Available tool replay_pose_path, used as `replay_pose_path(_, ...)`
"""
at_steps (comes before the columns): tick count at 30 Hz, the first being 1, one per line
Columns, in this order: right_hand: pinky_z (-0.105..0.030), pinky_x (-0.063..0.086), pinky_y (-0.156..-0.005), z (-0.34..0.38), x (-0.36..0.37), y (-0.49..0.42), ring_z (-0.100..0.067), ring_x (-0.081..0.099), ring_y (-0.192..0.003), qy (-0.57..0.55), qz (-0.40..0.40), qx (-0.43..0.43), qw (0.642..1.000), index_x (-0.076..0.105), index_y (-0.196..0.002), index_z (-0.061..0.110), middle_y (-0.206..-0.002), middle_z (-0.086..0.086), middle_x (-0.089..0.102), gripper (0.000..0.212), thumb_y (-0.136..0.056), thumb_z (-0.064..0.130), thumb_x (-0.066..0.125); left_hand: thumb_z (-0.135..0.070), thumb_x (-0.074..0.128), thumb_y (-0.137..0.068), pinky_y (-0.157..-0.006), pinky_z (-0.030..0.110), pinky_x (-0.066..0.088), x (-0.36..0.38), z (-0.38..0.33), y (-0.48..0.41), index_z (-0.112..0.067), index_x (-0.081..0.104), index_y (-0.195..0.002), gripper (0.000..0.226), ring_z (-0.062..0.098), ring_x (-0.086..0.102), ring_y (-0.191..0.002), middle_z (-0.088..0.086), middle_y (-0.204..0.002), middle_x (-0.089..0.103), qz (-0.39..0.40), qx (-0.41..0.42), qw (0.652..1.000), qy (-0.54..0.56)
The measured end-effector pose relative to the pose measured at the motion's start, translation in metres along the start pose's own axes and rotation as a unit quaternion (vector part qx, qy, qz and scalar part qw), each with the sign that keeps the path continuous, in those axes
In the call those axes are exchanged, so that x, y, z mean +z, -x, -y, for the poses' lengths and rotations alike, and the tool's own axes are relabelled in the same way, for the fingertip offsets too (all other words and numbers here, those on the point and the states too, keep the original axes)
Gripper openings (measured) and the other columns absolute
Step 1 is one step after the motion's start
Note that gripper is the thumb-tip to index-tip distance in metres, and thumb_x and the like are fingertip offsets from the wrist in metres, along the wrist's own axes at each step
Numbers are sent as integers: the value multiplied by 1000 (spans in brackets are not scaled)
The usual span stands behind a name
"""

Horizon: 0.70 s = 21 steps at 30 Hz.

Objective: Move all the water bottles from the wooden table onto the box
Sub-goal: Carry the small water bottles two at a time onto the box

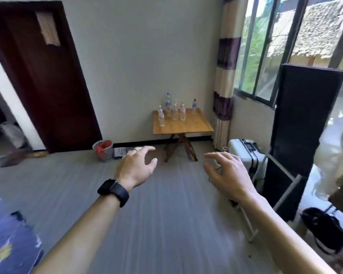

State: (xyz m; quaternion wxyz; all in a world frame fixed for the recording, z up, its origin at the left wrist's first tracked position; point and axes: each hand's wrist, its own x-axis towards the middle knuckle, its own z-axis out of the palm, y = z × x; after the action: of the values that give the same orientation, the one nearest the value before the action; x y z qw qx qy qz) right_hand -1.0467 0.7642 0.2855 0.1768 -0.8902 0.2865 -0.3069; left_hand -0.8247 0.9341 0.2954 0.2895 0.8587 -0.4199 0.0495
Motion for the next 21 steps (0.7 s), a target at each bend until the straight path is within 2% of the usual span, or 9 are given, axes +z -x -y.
replay_pose_path(4, -33, 35, -111, 2, 51, -75, -22, 47, -131, -11, 13, -33, 999, 64, -125, 37, -129, 14, 63, 33, -93, 46, 62, -41, 61, -89, -100, 39, 46, 5, 40, -65, -28, 62, -128, 40, 26, 57, -119, 5, -124, 65, -22, -21, 1000, -5)
replay_pose_path(7, -32, 35, -111, 2, 87, -132, -21, 45, -133, -9, 8, -36, 999, 64, -127, 37, -131, 13, 62, 35, -93, 45, 62, -36, 64, -90, -101, 36, 45, 13, 69, -123, -26, 63, -126, 38, 25, 58, -119, 4, -124, 66, -34, -14, 999, -1)
replay_pose_path(12, -30, 33, -109, -4, 138, -222, -21, 44, -134, -14, 5, -12, 1000, 64, -126, 36, -131, 13, 63, 34, -92, 41, 64, -34, 64, -92, -102, 30, 41, 20, 112, -223, -27, 62, -130, 39, 22, 56, -123, 0, -131, 63, -12, 11, 1000, -18)
replay_pose_path(21, -30, 35, -107, -43, 211, -389, -18, 46, -128, -7, -17, -4, 1000, 66, -124, 36, -127, 13, 64, 34, -92, 46, 62, -36, 61, -93, -102, 32, 42, 70, 168, -403, -29, 58, -132, 40, 20, 54, -124, 1, -128, 62, 0, 10, 1000, 14)
